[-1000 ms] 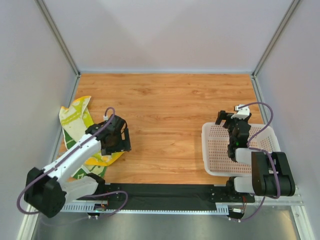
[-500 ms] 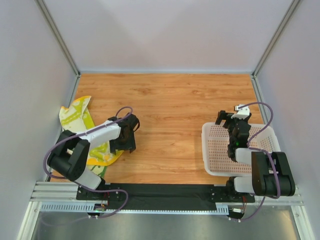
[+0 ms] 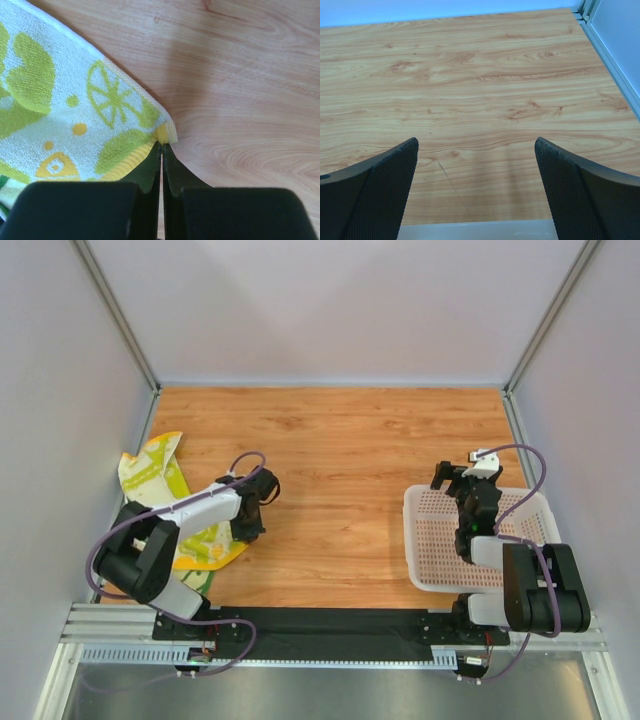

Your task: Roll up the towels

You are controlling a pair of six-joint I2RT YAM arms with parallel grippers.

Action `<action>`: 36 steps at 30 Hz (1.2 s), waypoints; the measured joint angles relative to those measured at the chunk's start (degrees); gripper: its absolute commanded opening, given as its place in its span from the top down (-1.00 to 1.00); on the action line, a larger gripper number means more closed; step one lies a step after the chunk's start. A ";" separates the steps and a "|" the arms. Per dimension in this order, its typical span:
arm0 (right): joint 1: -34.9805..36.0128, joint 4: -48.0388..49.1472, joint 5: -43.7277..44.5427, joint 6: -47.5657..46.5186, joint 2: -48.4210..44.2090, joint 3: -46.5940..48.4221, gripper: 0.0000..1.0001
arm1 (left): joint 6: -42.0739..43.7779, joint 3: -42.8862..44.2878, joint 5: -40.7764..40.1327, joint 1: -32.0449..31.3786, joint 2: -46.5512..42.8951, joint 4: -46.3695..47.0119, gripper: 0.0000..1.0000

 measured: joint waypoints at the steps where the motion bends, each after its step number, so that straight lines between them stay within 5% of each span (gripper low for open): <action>1: 0.00 0.00 0.02 0.00 0.00 0.00 -1.00 | 0.07 0.00 -0.15 0.00 -0.17 -0.04 1.00; 8: 0.00 0.00 0.00 0.00 0.00 0.00 -1.00 | 0.70 5.81 0.13 -1.49 -5.95 -5.81 1.00; 14: 0.00 0.00 -0.02 0.00 0.00 0.00 -1.00 | 2.21 28.96 -0.09 -9.25 -4.07 -13.86 1.00; 19: 0.00 0.00 -0.02 -0.02 0.00 0.00 -1.00 | 5.49 51.65 2.03 -15.34 10.91 -17.77 1.00; 20: 0.00 0.00 -0.02 -0.02 0.00 0.00 -1.00 | 5.97 54.14 2.40 -16.33 13.51 -17.81 0.91; 22: 0.00 0.00 -0.02 -0.02 0.00 0.00 -1.00 | 8.00 61.96 4.15 -17.86 22.56 -18.27 0.36; 26: 0.00 0.00 -0.04 -0.02 0.00 0.00 -1.00 | 11.15 70.99 8.07 -19.04 36.02 -18.84 -0.42; 30: 0.00 0.00 -0.02 -0.02 0.00 0.00 -1.00 | 13.27 71.52 9.77 -18.51 38.80 -19.80 -0.54; 36: 0.00 0.00 -0.04 -0.02 0.00 0.00 -1.00 | 16.22 69.61 10.10 -13.49 30.93 -19.10 -0.53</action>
